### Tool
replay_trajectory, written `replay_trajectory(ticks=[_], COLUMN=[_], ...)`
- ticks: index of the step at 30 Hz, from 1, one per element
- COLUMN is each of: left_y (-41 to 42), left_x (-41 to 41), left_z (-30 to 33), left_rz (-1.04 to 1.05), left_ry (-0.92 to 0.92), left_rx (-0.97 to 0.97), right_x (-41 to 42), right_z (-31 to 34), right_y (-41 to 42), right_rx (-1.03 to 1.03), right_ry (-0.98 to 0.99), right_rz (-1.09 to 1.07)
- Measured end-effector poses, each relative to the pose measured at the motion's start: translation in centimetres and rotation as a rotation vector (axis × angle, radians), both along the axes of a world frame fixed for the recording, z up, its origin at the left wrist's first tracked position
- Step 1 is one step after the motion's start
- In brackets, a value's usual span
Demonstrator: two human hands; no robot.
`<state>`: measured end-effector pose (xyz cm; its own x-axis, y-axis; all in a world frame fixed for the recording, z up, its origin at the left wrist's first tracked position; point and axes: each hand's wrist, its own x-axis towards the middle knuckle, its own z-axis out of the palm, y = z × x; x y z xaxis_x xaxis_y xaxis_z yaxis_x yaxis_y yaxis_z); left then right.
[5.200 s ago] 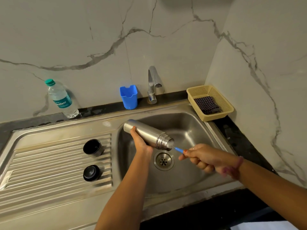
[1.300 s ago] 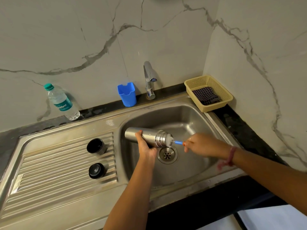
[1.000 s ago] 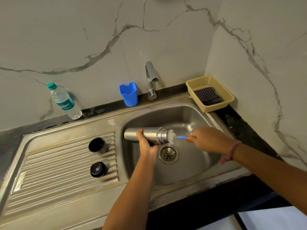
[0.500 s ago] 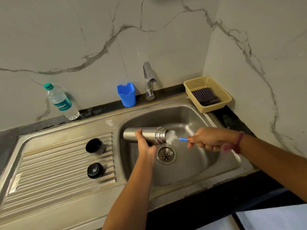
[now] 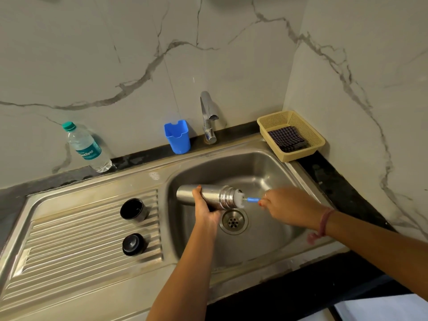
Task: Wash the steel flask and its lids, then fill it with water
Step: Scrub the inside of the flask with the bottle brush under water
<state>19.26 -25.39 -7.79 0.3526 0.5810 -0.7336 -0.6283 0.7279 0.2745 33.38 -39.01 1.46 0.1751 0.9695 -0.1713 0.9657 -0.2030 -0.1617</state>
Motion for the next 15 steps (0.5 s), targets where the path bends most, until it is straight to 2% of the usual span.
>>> replay_trajectory(ticks=[2, 3, 4, 5, 6, 7, 10, 11, 13, 15], left_y=[0.0, 0.0, 0.2, 0.5, 0.9, 1.3, 2.2, 2.3, 2.2, 1.7], left_x=[0.0, 0.0, -0.1, -0.2, -0.3, -0.4, -0.7, -0.7, -0.6, -0.3], left_z=[0.1, 0.1, 0.0, 0.0, -0.1, -0.1, -0.5, -0.6, -0.6, -0.5], left_rz=[-0.012, -0.018, -0.024, -0.028, -0.029, -0.023, 0.001, 0.006, 0.003, -0.003], left_ry=[-0.011, -0.014, -0.017, -0.015, -0.010, 0.002, 0.021, 0.025, 0.029, 0.033], left_rx=[0.006, 0.012, 0.021, 0.033, 0.049, 0.063, 0.080, 0.075, 0.063, 0.047], right_x=[-0.4, -0.4, -0.4, -0.4, -0.2, -0.1, 0.6, 0.7, 0.6, 0.0], right_z=[-0.2, -0.4, -0.5, -0.2, -0.1, 0.1, 0.3, 0.2, -0.2, -1.1], right_y=[0.8, 1.1, 1.1, 1.0, 0.7, 0.3, -0.6, -0.7, -0.8, -0.3], right_rx=[-0.248, -0.303, -0.320, -0.329, -0.316, -0.286, -0.107, 0.020, 0.194, 0.294], right_ry=[0.569, 0.786, 0.923, 0.968, 0.892, 0.717, -0.059, -0.232, -0.391, -0.377], right_rz=[-0.319, -0.427, -0.492, -0.504, -0.450, -0.345, 0.043, 0.145, 0.242, 0.232])
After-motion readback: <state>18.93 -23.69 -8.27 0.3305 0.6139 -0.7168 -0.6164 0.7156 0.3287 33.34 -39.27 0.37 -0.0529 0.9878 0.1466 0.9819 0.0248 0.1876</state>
